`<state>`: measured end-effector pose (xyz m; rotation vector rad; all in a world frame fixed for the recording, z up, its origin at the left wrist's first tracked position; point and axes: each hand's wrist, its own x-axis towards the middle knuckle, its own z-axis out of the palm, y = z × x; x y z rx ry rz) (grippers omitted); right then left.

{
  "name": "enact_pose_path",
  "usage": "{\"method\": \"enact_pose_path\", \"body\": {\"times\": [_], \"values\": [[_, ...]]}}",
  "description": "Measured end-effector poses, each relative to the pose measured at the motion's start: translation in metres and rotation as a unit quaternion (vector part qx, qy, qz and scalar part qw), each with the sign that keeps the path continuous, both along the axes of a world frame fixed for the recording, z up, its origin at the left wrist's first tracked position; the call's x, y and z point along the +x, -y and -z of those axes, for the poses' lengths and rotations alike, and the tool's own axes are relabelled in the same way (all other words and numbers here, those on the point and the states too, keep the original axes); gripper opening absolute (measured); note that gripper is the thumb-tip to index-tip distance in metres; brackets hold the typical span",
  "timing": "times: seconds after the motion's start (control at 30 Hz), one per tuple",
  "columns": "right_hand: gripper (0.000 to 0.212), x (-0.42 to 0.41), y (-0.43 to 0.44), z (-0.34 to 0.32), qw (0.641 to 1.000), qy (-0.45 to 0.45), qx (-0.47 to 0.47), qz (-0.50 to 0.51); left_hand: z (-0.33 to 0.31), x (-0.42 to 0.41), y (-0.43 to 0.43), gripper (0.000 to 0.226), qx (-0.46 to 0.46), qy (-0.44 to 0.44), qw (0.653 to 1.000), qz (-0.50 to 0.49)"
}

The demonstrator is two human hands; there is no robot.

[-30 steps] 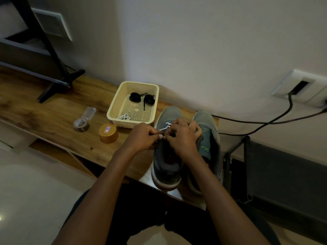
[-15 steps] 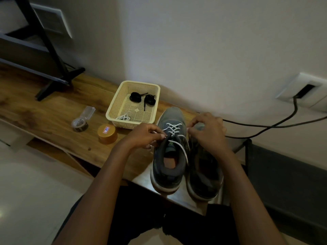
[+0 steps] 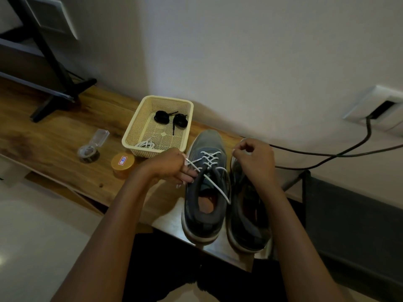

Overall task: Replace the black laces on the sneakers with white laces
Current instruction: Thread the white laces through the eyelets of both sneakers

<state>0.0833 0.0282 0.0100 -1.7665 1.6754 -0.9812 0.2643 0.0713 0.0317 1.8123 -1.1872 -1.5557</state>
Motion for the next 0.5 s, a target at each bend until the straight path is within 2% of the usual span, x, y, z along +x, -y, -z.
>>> {"method": "enact_pose_path", "body": {"times": [0.07,0.2,0.27,0.4,0.5], "values": [[0.024,0.001,0.001,0.001,1.000,0.004,0.004,0.002,-0.002,0.003,-0.001,0.031,-0.003,-0.030,0.999,-0.044],[0.017,0.002,0.001,0.002,1.000,0.017,0.012,-0.005,0.002,0.007,0.002,0.016,-0.080,-0.095,0.984,-0.125],[0.016,0.004,0.001,0.001,0.999,0.022,0.016,-0.017,0.003,0.009,0.003,0.010,-0.107,-0.073,0.987,-0.096],[0.015,0.007,0.001,0.001,0.999,0.021,0.017,-0.025,0.011,0.011,0.002,0.006,-0.134,0.074,0.987,0.047],[0.017,0.007,0.001,0.001,0.998,0.000,0.035,-0.046,0.014,0.012,0.002,0.006,-0.139,0.112,0.979,0.099]]}}
